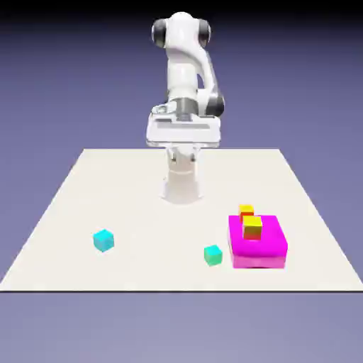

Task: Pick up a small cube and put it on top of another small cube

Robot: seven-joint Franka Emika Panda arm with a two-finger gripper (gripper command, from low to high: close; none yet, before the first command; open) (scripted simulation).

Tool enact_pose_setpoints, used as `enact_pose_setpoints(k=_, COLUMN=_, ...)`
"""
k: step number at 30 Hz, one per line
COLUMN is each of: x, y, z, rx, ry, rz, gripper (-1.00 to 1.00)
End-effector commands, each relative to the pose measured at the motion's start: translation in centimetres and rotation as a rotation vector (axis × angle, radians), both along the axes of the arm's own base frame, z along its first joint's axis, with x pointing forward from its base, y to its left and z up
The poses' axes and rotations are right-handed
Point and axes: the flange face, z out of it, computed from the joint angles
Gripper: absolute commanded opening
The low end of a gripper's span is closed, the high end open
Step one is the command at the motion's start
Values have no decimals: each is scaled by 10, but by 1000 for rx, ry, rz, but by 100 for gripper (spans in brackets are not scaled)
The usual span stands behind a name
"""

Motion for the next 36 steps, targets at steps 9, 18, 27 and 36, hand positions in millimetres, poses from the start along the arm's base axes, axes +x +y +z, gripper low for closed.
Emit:
enact_pose_setpoints(k=9, x=28, y=-120, z=-103, rx=134, ry=395, rz=-290, gripper=0)
enact_pose_setpoints(k=18, x=-8, y=-240, z=-215, rx=293, ry=765, rz=-586, gripper=0)
enact_pose_setpoints(k=27, x=-42, y=-273, z=-310, rx=355, ry=892, rz=-692, gripper=0)
enact_pose_setpoints(k=36, x=-12, y=-250, z=-246, rx=330, ry=902, rz=-611, gripper=-100)
